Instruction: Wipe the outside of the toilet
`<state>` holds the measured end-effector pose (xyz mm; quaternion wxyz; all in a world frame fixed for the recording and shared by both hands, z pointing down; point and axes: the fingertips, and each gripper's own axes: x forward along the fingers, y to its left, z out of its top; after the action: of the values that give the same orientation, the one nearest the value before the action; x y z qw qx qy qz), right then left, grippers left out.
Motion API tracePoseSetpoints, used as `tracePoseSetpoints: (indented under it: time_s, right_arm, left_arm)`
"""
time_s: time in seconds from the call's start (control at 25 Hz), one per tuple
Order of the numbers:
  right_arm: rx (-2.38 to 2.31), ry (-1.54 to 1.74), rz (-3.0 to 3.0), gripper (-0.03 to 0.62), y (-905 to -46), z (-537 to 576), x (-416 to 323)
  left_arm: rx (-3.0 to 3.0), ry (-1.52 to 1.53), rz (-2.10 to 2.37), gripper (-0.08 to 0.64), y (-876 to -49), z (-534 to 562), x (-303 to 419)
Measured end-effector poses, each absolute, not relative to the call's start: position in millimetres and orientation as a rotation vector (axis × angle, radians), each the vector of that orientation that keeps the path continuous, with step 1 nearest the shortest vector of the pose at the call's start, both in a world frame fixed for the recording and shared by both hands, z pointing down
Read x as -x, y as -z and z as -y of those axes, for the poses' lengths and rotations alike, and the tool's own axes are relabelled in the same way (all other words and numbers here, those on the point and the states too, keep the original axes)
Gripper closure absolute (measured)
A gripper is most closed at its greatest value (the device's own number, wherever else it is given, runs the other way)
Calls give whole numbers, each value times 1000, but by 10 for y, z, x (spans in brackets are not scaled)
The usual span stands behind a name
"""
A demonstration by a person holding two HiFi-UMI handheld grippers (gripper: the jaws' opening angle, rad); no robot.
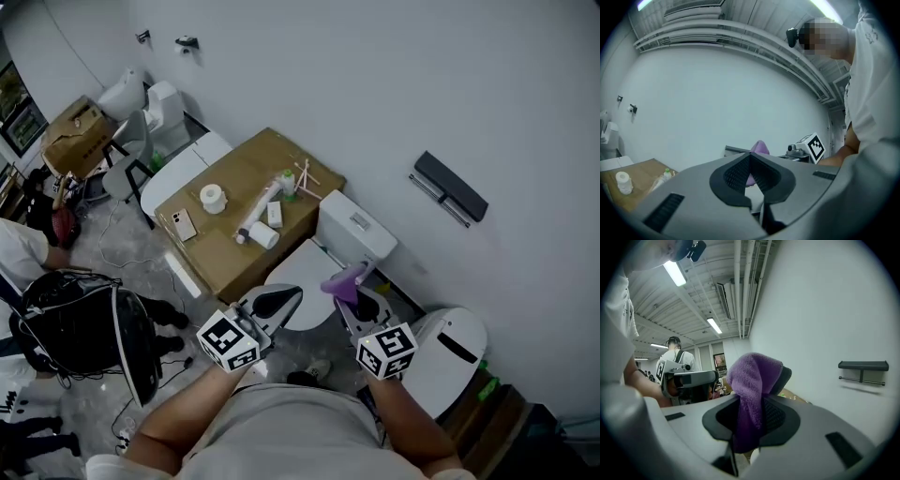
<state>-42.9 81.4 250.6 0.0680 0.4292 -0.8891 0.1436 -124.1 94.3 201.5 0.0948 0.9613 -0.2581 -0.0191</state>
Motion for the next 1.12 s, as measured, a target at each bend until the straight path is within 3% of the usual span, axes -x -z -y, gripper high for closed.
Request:
tracePoseSetpoints:
  time_s: [0.6,1.12]
  right_arm:
    - [-1363,-337,2685,502,-2221,-2686,1296]
    - [-1364,-313,2717,502,-2124,-3756,917]
  left_arm:
    - [-2928,43,724,554,-1883,-2652,1960]
    - [-2918,91,747,554,-1766,-3639,1519]
